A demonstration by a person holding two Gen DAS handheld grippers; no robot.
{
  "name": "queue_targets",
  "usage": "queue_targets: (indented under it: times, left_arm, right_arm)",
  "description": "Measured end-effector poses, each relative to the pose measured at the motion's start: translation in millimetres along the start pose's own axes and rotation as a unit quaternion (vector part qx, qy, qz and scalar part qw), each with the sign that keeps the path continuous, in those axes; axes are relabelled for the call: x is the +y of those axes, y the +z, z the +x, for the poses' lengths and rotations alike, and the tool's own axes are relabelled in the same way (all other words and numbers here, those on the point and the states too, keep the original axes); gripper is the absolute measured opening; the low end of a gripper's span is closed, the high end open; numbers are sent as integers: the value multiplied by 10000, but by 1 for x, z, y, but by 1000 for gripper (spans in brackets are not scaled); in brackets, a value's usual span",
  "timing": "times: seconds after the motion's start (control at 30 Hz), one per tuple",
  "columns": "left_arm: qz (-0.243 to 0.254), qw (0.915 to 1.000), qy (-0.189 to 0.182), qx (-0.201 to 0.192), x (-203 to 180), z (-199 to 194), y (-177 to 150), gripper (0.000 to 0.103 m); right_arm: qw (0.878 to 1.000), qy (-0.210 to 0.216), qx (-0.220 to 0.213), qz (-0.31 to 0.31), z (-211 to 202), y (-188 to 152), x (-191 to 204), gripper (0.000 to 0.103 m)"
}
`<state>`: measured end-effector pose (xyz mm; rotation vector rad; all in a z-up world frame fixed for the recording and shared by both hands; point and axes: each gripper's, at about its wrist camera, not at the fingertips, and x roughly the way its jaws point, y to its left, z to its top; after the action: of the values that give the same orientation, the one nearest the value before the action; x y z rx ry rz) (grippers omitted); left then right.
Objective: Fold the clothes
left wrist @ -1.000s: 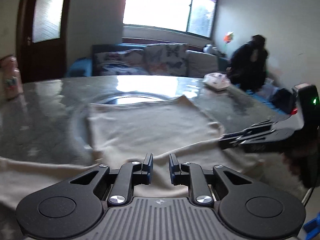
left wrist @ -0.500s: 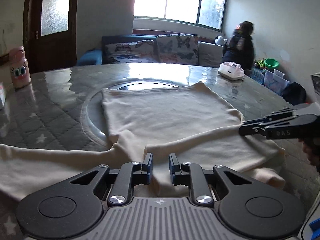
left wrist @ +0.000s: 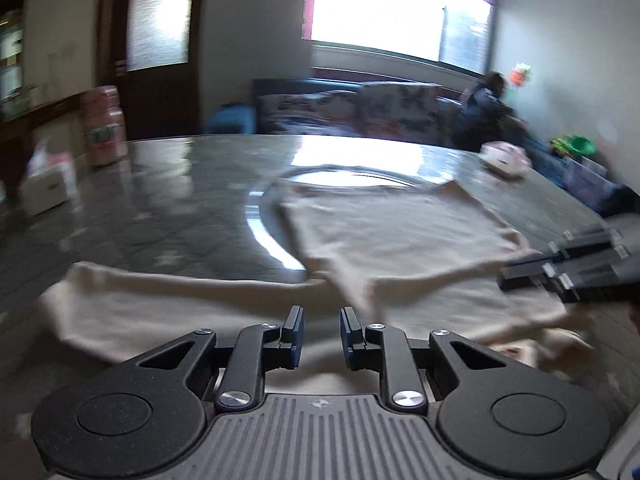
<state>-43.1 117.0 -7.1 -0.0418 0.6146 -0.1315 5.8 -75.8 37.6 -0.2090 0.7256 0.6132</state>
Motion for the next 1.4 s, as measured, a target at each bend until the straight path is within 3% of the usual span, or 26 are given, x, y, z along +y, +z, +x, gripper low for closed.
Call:
queue_targets:
  times: [0.2,0.4,0.5,0.67,0.83,0.97,1.03,1.1,1.13,1.27,1.4]
  left_arm:
    - [-712,9928,961,-92,50,-6,0,23]
    - [-1160,9733,1968,-230,94,-7,-1,33]
    - [-1369,9624,2339,-195,112,-2,-2,35]
    - [-1704,9501,2610,-98,134,10,-3,34]
    - [-1680,9506,2607,-147,135,11,-6,30]
    - [-1894,9544,2300,-206,133,5,-8,30]
    - [-1922,9539,2296,-199,133,5,-6,23]
    - [-1949,9535,2292,-193,133,5,-5,10]
    - [-1964,9536,2271,-206,132,4,-4,9]
    - [-1912,9608,1945,-497,114,-14,9,6]
    - [-1615,9731,1429,-808,74,-33,29,6]
  right_arm:
    - [9983,385,138,-416,20,2,40,23]
    - [9972,465,33,-576,20,12,56,23]
    - [9963,572,160,-624,26,12,62,23]
    - [9960,551,162,-684,25,10,65,23]
    - [9964,524,98,-655,17,12,62,23]
    - [9972,485,9,-569,10,13,58,23]
    - [9976,462,-24,-520,7,12,56,23]
    - [9979,431,-53,-484,4,11,54,23]
    - [9981,405,-80,-465,2,10,52,23]
    - [9990,290,-218,-271,-10,7,42,23]
    - [9993,125,-339,-42,-21,2,28,23]
